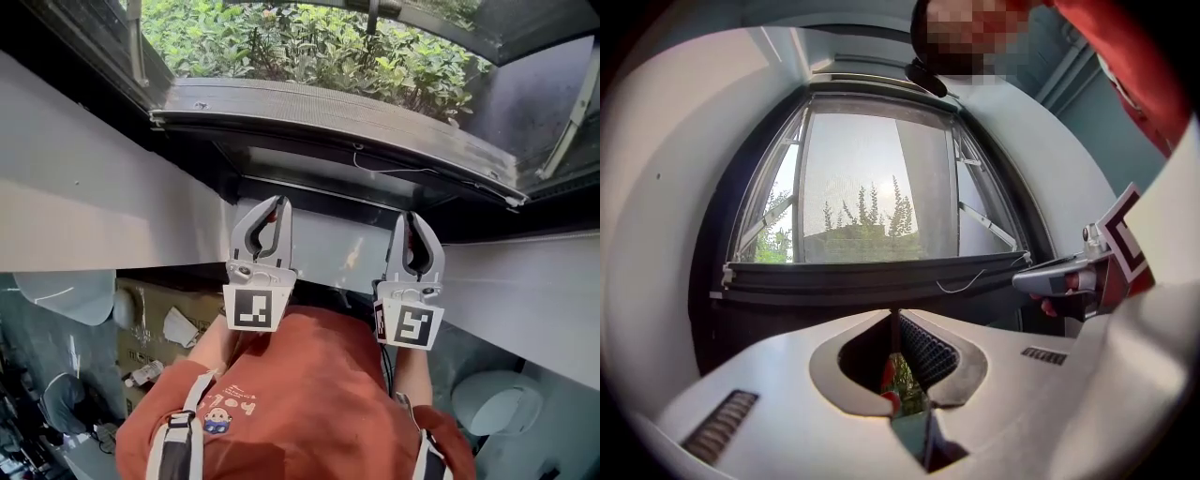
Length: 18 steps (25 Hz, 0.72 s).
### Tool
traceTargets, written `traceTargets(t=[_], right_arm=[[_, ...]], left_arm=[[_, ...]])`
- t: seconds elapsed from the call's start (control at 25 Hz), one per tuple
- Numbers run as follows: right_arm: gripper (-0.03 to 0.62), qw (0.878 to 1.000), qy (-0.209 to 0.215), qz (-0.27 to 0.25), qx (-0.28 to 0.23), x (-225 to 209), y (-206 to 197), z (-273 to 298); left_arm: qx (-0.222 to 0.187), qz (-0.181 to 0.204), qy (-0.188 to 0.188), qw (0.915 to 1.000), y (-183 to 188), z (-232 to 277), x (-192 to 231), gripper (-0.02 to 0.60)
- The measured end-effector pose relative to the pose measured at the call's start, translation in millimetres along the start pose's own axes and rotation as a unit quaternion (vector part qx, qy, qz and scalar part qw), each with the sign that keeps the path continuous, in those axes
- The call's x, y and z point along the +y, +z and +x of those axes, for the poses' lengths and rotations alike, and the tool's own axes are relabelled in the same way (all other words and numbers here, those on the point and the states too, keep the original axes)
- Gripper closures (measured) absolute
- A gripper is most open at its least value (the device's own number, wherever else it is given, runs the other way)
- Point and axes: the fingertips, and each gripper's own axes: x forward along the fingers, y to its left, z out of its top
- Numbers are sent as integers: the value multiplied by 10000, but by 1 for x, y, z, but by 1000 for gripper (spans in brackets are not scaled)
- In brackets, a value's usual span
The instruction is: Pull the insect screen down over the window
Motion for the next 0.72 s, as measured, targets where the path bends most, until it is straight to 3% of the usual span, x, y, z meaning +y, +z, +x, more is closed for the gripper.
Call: traceTargets(t=[0.12, 0.72], right_arm=[[583, 10000, -75, 58, -15, -2, -1, 0], [583, 9998, -71, 127, -124, -5, 1, 1]], left_arm=[[-32, -125, 41, 9999, 1, 3, 1, 561], [-42, -193, -99, 9998, 0, 10, -6, 575]])
